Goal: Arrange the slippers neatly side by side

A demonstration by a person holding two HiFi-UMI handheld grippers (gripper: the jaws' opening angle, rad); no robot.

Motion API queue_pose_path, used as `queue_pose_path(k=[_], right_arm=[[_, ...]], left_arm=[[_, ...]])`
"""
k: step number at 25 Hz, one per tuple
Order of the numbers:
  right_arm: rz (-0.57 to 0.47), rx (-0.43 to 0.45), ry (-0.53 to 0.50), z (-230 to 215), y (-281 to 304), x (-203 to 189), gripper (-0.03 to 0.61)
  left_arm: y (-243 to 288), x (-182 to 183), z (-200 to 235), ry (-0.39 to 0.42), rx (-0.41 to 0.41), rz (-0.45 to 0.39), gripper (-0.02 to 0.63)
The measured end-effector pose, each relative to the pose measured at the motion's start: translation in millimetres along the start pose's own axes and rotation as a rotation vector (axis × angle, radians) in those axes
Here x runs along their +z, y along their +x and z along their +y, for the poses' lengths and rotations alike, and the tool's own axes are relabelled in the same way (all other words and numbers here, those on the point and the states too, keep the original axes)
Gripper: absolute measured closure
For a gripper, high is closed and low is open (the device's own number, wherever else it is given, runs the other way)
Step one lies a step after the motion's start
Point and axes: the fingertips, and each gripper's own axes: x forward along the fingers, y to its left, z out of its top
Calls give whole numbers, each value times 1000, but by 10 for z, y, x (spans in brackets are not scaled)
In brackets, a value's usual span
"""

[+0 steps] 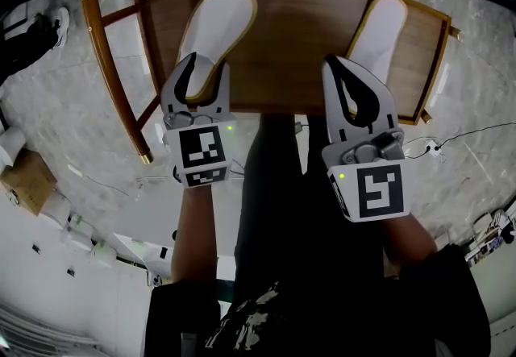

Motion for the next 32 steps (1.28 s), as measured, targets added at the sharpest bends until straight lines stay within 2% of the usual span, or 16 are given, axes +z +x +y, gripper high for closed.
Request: queue_pose_path(k=[6, 16, 17, 24, 32], right_arm=[[-5, -9, 16, -12, 45, -3, 581], [14, -22, 32, -89, 81, -69, 581], [16, -23, 32, -100, 82, -72, 581], [20, -28, 39, -158, 82, -84, 581], [15, -18, 34, -178, 77, -49, 581]], left_arm=[[145, -121, 10, 81, -10, 73, 388], [348, -192, 82, 101, -13, 133, 385], [366, -190, 93, 101, -12, 137, 391], [378, -196, 153, 51, 31, 169, 572], [315, -142, 184, -33, 60, 190, 588]])
